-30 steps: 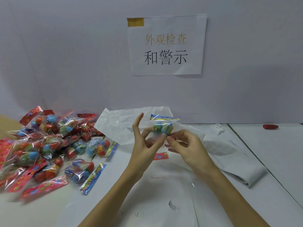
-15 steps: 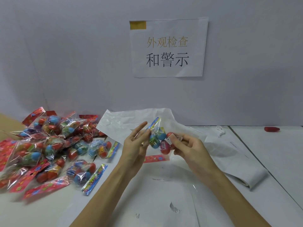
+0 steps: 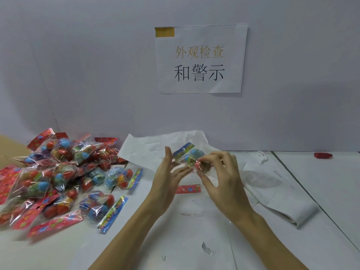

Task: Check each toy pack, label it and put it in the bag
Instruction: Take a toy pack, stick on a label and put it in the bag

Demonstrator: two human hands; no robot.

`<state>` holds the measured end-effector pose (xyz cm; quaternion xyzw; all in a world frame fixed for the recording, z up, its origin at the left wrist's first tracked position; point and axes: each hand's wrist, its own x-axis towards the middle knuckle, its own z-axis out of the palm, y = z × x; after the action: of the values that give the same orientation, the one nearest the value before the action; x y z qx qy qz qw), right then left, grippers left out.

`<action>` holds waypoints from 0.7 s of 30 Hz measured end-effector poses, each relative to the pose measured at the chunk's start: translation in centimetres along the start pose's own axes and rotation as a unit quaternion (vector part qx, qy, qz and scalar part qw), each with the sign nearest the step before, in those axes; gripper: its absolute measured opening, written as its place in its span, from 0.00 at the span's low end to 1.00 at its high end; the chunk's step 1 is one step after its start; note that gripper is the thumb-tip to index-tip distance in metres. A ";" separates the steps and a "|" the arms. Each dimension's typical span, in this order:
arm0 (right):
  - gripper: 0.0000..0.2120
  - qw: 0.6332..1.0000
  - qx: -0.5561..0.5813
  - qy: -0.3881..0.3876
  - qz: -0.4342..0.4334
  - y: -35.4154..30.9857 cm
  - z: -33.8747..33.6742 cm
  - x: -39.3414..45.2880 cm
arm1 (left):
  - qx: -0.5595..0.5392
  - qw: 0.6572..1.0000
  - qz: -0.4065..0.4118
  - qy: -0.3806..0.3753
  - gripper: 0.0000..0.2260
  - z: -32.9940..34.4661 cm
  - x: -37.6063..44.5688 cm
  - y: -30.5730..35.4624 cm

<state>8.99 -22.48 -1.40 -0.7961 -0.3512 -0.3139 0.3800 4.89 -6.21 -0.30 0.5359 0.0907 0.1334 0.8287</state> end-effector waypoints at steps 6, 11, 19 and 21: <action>0.19 0.982 0.120 -0.126 0.079 0.0 0.2 -0.4 | -0.013 0.996 0.089 -0.019 0.18 -0.9 0.3 -0.6; 0.19 0.920 0.299 -0.096 0.236 -0.2 0.4 0.1 | -0.001 0.994 0.101 -0.032 0.09 -1.2 0.6 -0.3; 0.11 0.785 0.466 -0.164 0.374 -0.1 -2.3 1.9 | 0.054 0.987 0.145 0.039 0.15 -0.9 0.4 -0.6; 0.12 0.692 0.597 -0.109 0.390 1.1 -5.2 3.0 | 0.046 0.988 0.138 0.044 0.18 -1.1 0.7 -0.3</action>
<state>10.26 -26.34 3.16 -0.4952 -0.1613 0.2279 0.8227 5.21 -5.14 -1.04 0.5747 0.0584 0.2661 0.7717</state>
